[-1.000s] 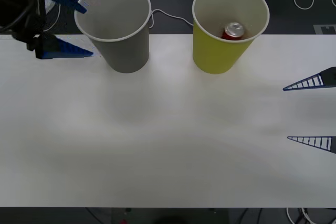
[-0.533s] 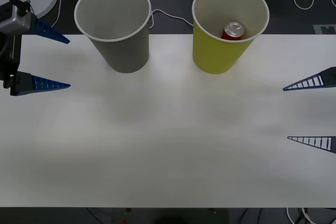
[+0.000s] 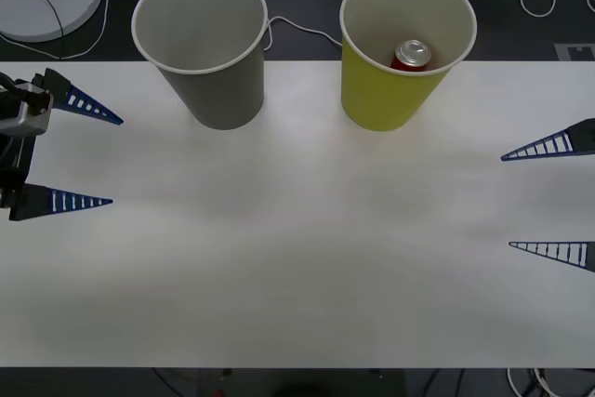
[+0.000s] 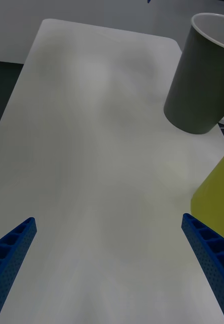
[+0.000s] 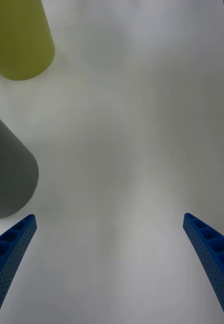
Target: Put the can into the green bin and the plastic bottle into the gray bin
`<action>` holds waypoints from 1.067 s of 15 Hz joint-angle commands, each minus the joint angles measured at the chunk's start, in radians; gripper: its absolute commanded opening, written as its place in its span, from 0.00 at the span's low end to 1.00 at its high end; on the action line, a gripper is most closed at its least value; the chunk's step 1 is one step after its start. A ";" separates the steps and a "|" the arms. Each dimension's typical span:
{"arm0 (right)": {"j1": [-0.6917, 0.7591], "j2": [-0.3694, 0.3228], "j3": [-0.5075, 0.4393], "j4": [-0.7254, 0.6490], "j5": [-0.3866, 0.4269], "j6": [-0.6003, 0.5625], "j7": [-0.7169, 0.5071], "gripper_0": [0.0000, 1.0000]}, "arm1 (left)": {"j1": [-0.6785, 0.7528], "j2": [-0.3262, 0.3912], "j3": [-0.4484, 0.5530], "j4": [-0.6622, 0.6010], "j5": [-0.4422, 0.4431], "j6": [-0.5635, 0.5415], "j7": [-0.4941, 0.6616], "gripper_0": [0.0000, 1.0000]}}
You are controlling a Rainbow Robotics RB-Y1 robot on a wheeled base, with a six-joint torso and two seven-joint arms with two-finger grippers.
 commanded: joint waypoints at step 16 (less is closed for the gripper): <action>0.000 0.000 0.000 0.000 0.000 0.000 0.000 1.00 | 0.086 -0.054 0.008 0.016 -0.016 0.026 -0.083 1.00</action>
